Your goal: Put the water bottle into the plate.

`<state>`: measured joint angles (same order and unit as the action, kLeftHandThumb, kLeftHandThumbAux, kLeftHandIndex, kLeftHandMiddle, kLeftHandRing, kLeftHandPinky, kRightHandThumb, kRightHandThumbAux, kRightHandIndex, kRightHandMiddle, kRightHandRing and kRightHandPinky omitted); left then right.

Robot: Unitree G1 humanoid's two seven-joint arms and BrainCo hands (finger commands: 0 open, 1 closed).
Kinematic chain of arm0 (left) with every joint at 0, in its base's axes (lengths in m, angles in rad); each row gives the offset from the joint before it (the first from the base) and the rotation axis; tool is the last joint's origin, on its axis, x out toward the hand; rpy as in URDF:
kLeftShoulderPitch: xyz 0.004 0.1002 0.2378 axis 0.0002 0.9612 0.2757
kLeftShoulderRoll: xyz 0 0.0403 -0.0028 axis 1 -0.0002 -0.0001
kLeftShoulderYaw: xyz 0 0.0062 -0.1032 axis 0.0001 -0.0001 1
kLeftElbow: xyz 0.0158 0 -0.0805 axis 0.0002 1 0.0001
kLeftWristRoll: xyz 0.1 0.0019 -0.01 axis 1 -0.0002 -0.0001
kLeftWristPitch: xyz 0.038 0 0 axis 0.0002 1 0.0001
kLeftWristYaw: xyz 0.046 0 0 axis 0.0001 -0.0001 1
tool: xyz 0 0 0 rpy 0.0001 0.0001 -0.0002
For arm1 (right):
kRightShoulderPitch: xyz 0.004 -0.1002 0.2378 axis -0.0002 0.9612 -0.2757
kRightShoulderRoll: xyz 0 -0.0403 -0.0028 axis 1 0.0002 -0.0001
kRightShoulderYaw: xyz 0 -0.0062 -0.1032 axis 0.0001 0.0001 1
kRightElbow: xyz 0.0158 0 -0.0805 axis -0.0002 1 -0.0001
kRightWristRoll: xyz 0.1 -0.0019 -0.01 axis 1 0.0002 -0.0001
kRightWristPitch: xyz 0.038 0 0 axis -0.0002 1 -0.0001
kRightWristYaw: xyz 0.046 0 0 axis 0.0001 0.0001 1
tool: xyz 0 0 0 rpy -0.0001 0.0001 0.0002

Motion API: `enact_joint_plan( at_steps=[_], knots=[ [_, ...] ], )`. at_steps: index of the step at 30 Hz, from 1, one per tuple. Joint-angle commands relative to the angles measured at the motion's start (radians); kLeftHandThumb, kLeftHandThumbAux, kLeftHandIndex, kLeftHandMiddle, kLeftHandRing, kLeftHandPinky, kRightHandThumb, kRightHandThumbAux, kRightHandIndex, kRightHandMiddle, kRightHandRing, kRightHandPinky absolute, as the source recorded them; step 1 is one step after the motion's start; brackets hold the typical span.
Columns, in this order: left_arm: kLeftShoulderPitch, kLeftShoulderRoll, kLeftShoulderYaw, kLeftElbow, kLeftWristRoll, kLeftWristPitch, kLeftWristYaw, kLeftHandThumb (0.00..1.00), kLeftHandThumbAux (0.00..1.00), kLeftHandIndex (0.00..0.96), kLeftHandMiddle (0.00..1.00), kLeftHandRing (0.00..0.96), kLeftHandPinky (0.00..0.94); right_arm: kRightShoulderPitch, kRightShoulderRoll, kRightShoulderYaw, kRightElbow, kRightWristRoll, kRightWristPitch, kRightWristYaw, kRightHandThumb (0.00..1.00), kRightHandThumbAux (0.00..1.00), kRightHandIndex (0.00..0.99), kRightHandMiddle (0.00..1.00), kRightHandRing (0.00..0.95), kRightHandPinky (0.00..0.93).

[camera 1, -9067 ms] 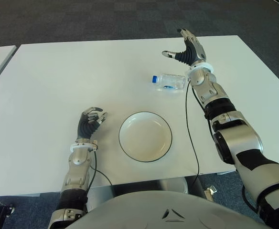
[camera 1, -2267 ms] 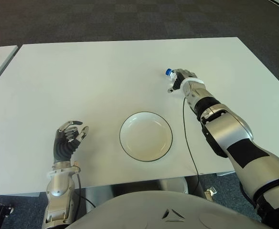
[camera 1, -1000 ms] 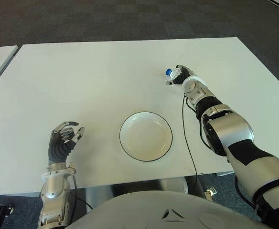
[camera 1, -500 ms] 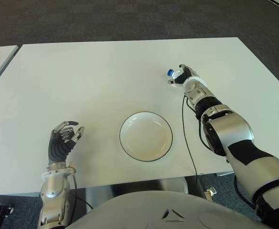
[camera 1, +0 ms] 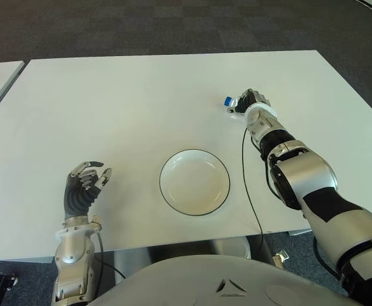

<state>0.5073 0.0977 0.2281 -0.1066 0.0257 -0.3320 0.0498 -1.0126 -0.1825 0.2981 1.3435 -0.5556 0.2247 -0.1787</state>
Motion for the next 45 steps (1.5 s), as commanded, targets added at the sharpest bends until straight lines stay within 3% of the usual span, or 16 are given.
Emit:
enact_joint_plan(
  at_steps=[1,10,13,19,22,45],
  knots=[
    [-0.004,0.001,0.006,0.020,0.007,-0.018,0.001,0.702,0.716,0.439,0.841,0.840,0.835,0.093,-0.011,0.009,0.046,-0.004,-0.024,0.067,0.700,0.712,0.427,0.222,0.155,0.181],
    [-0.009,0.013,0.004,0.041,-0.010,-0.054,-0.021,0.702,0.716,0.439,0.841,0.838,0.831,0.086,-0.004,0.010,0.043,-0.005,-0.035,0.078,0.698,0.715,0.415,0.138,0.079,0.143],
    [-0.009,0.013,0.004,0.043,-0.015,-0.059,-0.023,0.702,0.716,0.439,0.843,0.839,0.826,0.079,-0.001,0.016,0.042,-0.010,-0.029,0.079,0.592,0.623,0.229,0.080,0.040,0.116],
    [-0.007,0.010,0.003,0.038,-0.012,-0.061,-0.021,0.702,0.716,0.439,0.843,0.839,0.826,0.078,-0.022,0.040,0.049,-0.034,-0.033,0.100,0.540,0.586,0.085,0.014,0.005,0.071],
    [-0.007,0.008,0.004,0.038,-0.005,-0.058,-0.013,0.702,0.716,0.439,0.845,0.840,0.827,0.045,0.015,0.069,0.034,-0.049,0.030,0.091,0.530,0.574,0.050,0.004,0.001,0.047],
    [-0.005,-0.010,0.003,-0.007,0.013,0.013,0.008,0.702,0.716,0.439,0.845,0.840,0.838,0.051,-0.003,0.161,0.047,-0.125,0.007,0.081,0.537,0.526,0.024,0.000,0.000,0.023]
  ],
)
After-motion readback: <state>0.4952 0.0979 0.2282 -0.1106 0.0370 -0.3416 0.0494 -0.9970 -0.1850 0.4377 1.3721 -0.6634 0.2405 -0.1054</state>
